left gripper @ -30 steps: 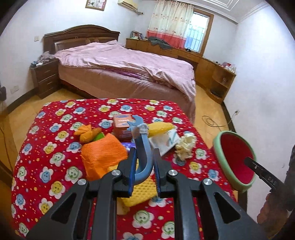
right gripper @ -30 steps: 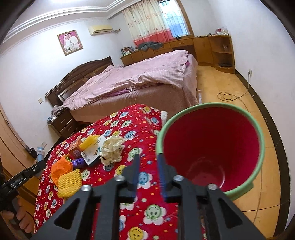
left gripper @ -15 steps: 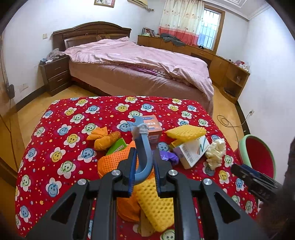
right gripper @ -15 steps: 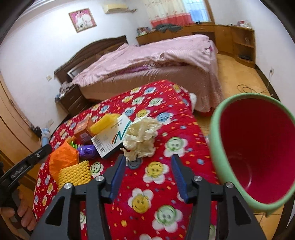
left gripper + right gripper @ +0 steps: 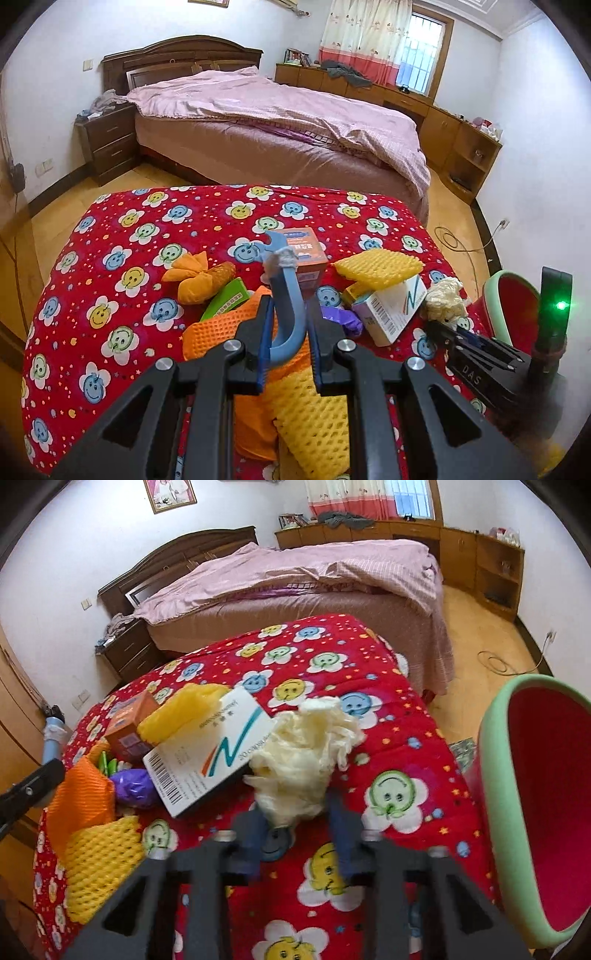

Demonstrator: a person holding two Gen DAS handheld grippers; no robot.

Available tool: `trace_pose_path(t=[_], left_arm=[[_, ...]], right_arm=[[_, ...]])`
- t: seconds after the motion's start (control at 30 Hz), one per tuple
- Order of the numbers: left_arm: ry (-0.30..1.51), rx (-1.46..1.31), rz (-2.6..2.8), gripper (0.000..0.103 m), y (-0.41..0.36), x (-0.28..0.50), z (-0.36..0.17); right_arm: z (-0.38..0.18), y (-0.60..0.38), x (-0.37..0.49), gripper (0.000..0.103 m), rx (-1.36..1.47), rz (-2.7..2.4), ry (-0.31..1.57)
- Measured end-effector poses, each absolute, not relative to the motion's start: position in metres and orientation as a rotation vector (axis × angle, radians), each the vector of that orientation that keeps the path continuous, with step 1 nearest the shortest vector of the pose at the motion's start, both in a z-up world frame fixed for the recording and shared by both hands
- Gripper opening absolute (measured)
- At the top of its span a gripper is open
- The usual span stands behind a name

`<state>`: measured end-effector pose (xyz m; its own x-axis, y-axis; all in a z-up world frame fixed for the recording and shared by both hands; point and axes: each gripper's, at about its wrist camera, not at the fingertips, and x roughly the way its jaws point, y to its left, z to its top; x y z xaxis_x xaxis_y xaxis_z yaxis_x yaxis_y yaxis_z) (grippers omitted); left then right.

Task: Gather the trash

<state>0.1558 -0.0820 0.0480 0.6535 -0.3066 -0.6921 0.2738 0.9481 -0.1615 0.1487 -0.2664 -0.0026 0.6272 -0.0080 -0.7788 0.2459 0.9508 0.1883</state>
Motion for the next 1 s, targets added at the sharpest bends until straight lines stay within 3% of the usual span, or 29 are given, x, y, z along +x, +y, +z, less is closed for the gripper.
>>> trace_pose_path(t=[0.13,0.63,1.0], left_arm=[[0.787,-0.035,-0.348,0.017,-0.089,0.15,0.054],[0.78,0.02,-0.511,0.017,-0.145,0.118,0.08],[0.772,0.107,-0.652,0.017,-0.222,0.091,0.083]], right_arm=[[0.0,-0.276,0.141,0.013,0.324,-0.135,0.877],[0.061,-0.315,0.048,0.013,0.379,-0.203,0.739],[0.069,-0.371,-0.009,0.013,0.433,-0.317,0.694]])
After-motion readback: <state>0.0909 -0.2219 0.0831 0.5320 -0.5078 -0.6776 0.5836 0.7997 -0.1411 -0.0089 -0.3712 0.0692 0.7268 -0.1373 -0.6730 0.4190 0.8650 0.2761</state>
